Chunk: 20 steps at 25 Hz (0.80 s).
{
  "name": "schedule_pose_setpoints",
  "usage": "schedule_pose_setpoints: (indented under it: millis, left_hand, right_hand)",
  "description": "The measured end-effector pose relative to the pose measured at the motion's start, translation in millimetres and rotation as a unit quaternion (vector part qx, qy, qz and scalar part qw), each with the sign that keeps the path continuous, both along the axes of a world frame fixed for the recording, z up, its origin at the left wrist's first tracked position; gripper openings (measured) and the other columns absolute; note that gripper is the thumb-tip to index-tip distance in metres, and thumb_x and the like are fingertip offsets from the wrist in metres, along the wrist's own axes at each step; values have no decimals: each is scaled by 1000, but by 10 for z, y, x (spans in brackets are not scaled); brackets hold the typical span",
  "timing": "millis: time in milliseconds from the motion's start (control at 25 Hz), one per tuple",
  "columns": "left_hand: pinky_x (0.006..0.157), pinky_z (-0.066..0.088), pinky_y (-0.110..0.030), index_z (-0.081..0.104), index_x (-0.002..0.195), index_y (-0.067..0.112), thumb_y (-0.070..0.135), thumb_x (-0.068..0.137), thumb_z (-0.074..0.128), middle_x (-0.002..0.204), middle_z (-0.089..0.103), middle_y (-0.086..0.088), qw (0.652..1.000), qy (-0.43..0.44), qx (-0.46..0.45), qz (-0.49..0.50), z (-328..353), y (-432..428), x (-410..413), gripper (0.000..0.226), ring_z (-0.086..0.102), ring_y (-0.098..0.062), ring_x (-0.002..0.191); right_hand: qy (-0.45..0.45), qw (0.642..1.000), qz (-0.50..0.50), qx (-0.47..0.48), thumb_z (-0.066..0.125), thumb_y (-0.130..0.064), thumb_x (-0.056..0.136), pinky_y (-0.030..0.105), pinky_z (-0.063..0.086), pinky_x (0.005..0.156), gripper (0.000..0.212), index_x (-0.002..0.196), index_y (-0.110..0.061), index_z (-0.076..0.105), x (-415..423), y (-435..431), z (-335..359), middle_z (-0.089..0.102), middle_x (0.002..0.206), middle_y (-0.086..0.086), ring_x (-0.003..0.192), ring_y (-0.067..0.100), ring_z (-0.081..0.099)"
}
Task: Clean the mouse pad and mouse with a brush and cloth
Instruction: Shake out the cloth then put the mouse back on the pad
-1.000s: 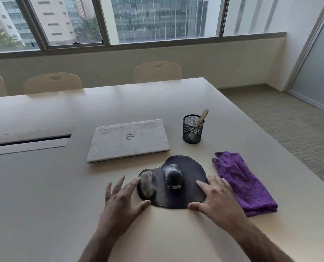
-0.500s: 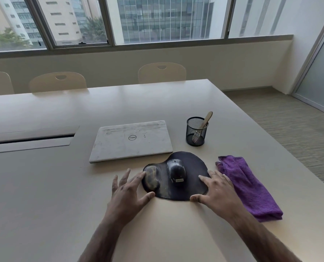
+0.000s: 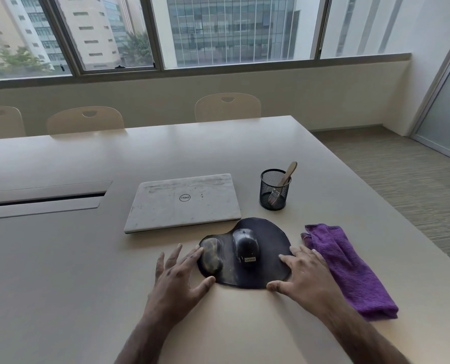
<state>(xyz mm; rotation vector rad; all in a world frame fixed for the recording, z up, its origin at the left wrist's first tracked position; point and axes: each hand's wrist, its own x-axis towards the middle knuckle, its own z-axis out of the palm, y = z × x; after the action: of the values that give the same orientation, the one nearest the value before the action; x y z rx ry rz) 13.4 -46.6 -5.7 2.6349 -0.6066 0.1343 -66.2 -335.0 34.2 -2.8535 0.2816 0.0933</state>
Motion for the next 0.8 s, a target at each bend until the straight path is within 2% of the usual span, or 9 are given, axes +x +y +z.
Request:
schedule_pose_setpoints:
  millis: [240,440,640,720,800]
  left_hand:
    - [126,-9,-38,33,157,38,78,85,35,160,33,23,1000,-14,7,0,-36,-24,-86,82,1,-4,155]
    - [126,-9,-38,33,157,37,79,85,33,160,32,23,1000,-15,15,4,-13,-27,-104,83,-2,-6,156]
    - [126,-9,-38,31,158,38,79,85,29,161,29,25,1000,-15,18,11,14,-41,-142,84,-3,-5,156]
    - [125,-10,-37,28,158,39,80,84,27,160,25,28,1000,-13,22,11,11,-43,-174,85,-4,-5,156]
    - [125,-11,-36,28,158,40,80,84,28,160,24,29,1000,-18,22,8,-37,-45,-150,84,-2,-5,155]
  right_hand:
    - [10,1000,2,-23,57,-76,82,39,4,128,82,148,-28,48,-71,-10,-2,34,163,-1,156,19,16]
    - [8,999,11,-36,54,-79,81,39,7,128,81,142,-26,55,-88,10,66,44,155,-1,153,18,22]
    - [7,999,11,-42,53,-76,84,38,7,128,78,143,-25,53,-111,41,117,41,159,1,154,19,21]
    - [1,999,10,-45,40,-86,81,38,8,128,87,142,-26,54,-147,78,93,41,159,0,154,18,23]
    - [-8,999,4,-49,-4,-100,61,37,9,127,125,144,-27,53,-160,103,48,41,160,0,153,17,25]
